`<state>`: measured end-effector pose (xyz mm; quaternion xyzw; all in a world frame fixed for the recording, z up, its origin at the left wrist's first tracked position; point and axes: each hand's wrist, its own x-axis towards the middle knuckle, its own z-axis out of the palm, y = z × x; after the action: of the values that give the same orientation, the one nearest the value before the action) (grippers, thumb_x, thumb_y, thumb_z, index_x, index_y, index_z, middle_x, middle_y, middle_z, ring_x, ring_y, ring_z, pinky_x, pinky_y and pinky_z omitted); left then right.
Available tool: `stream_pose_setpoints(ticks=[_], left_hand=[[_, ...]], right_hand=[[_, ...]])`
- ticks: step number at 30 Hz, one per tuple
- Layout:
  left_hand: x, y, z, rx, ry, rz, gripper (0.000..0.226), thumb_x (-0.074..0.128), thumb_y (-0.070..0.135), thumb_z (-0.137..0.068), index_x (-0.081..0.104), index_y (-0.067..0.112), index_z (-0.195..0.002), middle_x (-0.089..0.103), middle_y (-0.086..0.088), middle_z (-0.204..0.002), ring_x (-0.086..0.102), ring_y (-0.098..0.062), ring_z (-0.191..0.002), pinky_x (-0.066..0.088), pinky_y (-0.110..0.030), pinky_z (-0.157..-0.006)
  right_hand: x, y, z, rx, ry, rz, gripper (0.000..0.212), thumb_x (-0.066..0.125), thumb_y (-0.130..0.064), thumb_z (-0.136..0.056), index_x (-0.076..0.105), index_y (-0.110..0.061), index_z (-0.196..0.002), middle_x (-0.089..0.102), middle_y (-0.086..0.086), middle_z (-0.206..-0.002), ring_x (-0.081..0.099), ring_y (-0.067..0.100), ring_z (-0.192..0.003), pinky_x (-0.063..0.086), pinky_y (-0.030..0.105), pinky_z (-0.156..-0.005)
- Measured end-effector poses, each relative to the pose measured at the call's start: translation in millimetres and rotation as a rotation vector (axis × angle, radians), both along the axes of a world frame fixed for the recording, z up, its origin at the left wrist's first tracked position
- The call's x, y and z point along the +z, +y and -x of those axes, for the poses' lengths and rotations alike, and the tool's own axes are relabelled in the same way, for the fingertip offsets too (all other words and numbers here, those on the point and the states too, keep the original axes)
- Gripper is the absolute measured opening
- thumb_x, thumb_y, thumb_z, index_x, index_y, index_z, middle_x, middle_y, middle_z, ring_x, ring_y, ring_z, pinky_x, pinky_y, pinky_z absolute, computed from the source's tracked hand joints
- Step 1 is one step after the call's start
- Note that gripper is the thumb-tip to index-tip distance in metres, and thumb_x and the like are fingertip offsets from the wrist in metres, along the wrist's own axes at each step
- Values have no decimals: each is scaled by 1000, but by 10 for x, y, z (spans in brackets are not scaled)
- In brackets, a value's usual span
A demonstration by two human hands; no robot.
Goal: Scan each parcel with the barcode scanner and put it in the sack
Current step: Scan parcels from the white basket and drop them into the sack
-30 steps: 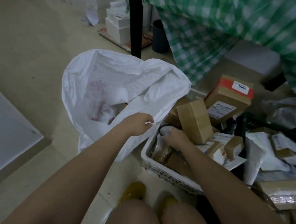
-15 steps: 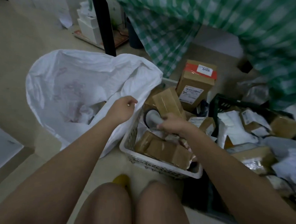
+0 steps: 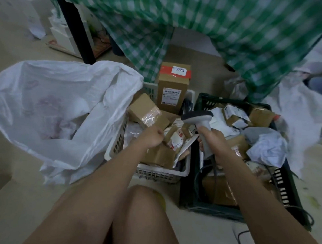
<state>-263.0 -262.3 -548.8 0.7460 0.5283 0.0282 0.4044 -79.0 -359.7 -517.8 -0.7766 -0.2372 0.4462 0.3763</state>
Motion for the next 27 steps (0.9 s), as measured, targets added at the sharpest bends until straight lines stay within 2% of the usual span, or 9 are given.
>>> stream_pose_setpoints(ticks=[3, 6, 9, 13, 15, 18, 20, 24, 27], left_hand=[[-135, 53, -89, 63, -7, 0, 26, 47, 20, -97, 66, 3, -92, 67, -13, -96, 61, -27, -90, 44, -30, -72], [-292, 208, -87, 28, -36, -13, 27, 52, 26, -97, 67, 4, -101, 68, -12, -103, 62, -28, -99, 49, -34, -81], [-421, 311, -99, -121, -60, 16, 33, 62, 30, -93, 62, 8, -117, 63, -6, -109, 59, -23, -104, 41, -26, -76], [-461, 427, -214, -460, -61, 99, 74, 75, 16, -82, 36, 10, -144, 52, -5, -134, 50, -19, -122, 40, -23, -95], [-455, 546, -293, -544, 42, 77, 93, 78, 20, -79, 20, 11, -151, 40, -5, -147, 41, -20, -131, 35, -24, -104], [-533, 741, -388, -587, 134, 191, 115, 84, 27, -73, 4, 15, -154, 24, 1, -156, 28, -16, -141, 25, -20, -110], [-569, 806, -426, -590, 158, 225, 117, 87, 30, -68, 9, 18, -154, 29, 2, -155, 30, -15, -140, 29, -29, -114], [-578, 796, -437, -599, 165, 40, 96, 86, 42, -64, 33, 19, -142, 53, 2, -133, 52, -18, -120, 45, -36, -100], [-560, 755, -338, -500, 31, -14, 106, 82, 66, -50, 39, 22, -136, 58, 4, -126, 58, -15, -111, 50, -40, -96]], right_hand=[[-79, -25, 10, 8, -125, -57, 55, 51, -61, -88, 65, -7, -86, 67, 9, -75, 64, 23, -66, 54, 37, -67], [-95, 70, 99, 50, -141, -107, 51, 48, -58, -91, 65, -9, -86, 67, 9, -77, 63, 19, -64, 54, 36, -68], [-95, 177, 159, 70, -133, -157, 45, 49, -52, -94, 63, -11, -80, 64, 7, -70, 60, 16, -60, 51, 29, -60], [-150, 265, 129, 43, -120, -179, 43, 49, -49, -95, 60, -13, -74, 62, 8, -66, 57, 15, -54, 49, 29, -58], [-182, 290, 93, 25, -118, -191, 41, 50, -49, -94, 61, -13, -78, 62, 6, -67, 55, 11, -50, 49, 26, -53], [-221, 328, 45, -19, -103, -201, 36, 51, -50, -93, 62, -18, -82, 64, 6, -72, 55, 9, -50, 48, 19, -47], [-226, 361, 21, -31, -93, -203, 37, 50, -51, -93, 62, -17, -83, 64, 6, -72, 56, 12, -53, 49, 21, -49], [-208, 398, 26, -83, -23, -220, 41, 52, -47, -94, 62, -11, -77, 61, 6, -67, 57, 14, -55, 55, 35, -63], [-198, 404, 35, -113, 15, -244, 40, 53, -47, -94, 63, -10, -81, 63, 7, -73, 61, 17, -62, 56, 36, -70]])
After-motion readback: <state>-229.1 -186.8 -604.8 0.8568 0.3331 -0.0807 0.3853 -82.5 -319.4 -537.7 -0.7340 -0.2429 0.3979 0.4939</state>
